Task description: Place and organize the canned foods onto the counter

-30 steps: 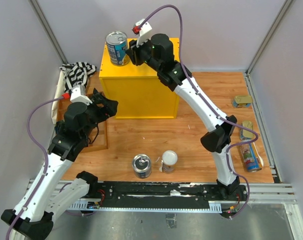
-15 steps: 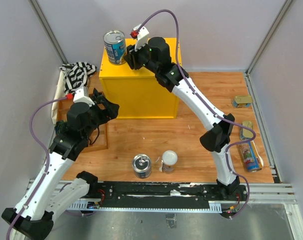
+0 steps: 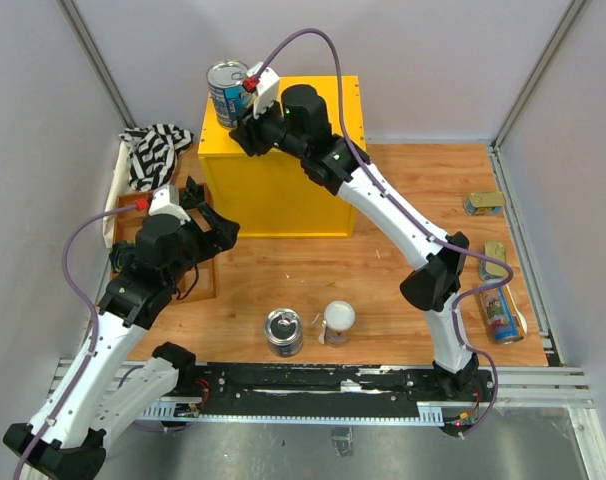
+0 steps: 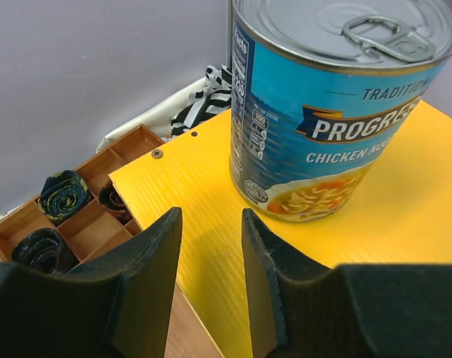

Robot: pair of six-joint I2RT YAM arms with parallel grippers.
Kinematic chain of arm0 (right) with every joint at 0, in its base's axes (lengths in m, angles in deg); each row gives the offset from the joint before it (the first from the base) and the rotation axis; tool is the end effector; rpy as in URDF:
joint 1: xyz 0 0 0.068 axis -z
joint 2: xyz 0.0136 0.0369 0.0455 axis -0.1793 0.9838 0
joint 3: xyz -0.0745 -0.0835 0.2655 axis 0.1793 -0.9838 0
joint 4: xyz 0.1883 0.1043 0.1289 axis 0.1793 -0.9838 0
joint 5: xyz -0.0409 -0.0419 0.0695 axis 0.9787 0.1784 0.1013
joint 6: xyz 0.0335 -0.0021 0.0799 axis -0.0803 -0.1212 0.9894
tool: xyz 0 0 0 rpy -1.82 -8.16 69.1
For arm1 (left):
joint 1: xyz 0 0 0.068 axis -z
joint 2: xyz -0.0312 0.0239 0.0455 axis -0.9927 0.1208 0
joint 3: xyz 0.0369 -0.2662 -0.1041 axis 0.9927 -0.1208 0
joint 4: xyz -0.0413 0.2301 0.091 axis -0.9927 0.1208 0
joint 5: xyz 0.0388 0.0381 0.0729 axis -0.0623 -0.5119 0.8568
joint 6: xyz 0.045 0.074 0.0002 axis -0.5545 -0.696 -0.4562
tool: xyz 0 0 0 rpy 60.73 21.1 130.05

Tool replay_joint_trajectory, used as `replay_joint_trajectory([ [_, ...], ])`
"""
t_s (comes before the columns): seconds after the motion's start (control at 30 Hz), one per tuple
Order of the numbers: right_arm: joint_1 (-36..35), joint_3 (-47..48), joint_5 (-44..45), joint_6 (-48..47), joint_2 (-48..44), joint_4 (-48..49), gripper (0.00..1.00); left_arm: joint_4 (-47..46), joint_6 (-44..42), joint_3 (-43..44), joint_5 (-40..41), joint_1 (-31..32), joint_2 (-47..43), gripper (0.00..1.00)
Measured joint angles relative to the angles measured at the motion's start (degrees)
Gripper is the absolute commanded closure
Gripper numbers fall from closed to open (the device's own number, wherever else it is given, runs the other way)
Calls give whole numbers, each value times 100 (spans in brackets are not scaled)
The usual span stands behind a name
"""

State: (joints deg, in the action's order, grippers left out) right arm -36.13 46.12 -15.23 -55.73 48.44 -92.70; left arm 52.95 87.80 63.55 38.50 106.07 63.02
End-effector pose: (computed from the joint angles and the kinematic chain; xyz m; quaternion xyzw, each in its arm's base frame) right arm 0.3484 0.3844 0.4782 -0.3144 0.6279 0.3460 0.6222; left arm 0.1628 -0.0538 0.3365 -0.1547 0.8094 -0.2155 0.5239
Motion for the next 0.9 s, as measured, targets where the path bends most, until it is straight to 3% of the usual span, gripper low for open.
replay_joint_trajectory([
  [0.27, 92, 841, -122, 85, 420, 52, 59, 31, 90, -302, -199, 17, 46, 12],
  [0.67, 660, 1309, -321, 407, 1346, 474, 56, -144, 236, -557, -326, 337, 398, 12],
  [0.9, 763, 1379, -282, 487, 1467, 647, 43, -144, 260, -557, -413, 424, 413, 11],
])
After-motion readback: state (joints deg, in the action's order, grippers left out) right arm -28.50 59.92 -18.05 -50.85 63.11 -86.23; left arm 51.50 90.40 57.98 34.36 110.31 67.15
